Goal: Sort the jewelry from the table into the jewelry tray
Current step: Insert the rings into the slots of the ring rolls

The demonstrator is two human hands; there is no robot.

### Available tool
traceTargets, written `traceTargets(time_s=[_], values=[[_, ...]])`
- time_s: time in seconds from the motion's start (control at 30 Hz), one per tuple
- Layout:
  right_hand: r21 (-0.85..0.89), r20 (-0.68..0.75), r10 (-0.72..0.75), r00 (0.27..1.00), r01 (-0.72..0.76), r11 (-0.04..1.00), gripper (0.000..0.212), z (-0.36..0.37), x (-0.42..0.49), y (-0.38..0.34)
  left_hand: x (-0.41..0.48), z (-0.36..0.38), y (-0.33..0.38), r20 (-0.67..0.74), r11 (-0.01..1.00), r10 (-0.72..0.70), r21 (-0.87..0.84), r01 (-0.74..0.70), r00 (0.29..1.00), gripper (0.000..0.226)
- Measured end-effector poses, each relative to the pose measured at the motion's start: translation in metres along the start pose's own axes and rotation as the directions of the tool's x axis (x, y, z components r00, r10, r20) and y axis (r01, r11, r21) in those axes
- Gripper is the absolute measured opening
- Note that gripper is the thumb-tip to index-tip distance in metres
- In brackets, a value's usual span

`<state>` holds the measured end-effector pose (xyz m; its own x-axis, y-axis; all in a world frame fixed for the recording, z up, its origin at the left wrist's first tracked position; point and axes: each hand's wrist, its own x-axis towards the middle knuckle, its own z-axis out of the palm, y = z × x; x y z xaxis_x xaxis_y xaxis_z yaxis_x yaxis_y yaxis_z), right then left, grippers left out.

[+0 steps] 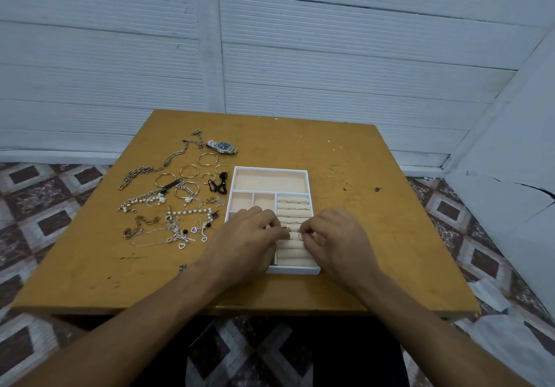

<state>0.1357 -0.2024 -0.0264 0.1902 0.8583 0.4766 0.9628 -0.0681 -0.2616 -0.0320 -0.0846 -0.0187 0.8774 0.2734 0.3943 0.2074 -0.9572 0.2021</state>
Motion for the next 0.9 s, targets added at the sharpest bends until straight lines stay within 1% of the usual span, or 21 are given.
traceTargets(time_s=[0.2,0.27,0.37,0.47,0.53,0.7,0.9], values=[[0.001,-0.015,-0.049,0.999,0.049,0.999,0.007,0.000,-0.004,0.001,0.009,-0.008,-0.005,-0.044,0.994,-0.070,-0.087,0.066,0.997,0.031],[0.000,-0.007,-0.055,0.998,0.055,0.998,0.008,-0.001,-0.006,0.002,0.017,-0.013,-0.006,-0.060,0.991,-0.103,-0.087,0.097,0.993,0.029],[-0.017,0.018,-0.027,0.999,0.027,0.999,0.015,-0.003,-0.010,0.001,0.033,-0.019,-0.009,-0.065,0.987,-0.151,-0.069,0.146,0.986,0.031],[0.013,0.021,0.012,1.000,-0.012,1.000,0.021,-0.004,-0.014,0.001,0.045,-0.019,-0.012,-0.056,0.986,-0.157,-0.070,0.153,0.986,0.030],[0.042,0.005,0.036,0.999,-0.036,0.998,0.022,-0.003,-0.015,0.002,0.049,-0.017,-0.011,-0.052,0.984,-0.165,-0.083,0.160,0.985,0.030],[0.088,-0.009,0.044,0.999,-0.043,0.995,0.011,-0.002,-0.009,0.003,0.051,-0.013,-0.006,-0.044,0.982,-0.165,-0.098,0.160,0.985,0.025],[0.025,0.007,0.004,1.000,-0.004,1.000,0.012,-0.003,-0.007,0.005,0.060,-0.014,-0.006,-0.025,0.985,-0.160,-0.070,0.157,0.987,0.026]])
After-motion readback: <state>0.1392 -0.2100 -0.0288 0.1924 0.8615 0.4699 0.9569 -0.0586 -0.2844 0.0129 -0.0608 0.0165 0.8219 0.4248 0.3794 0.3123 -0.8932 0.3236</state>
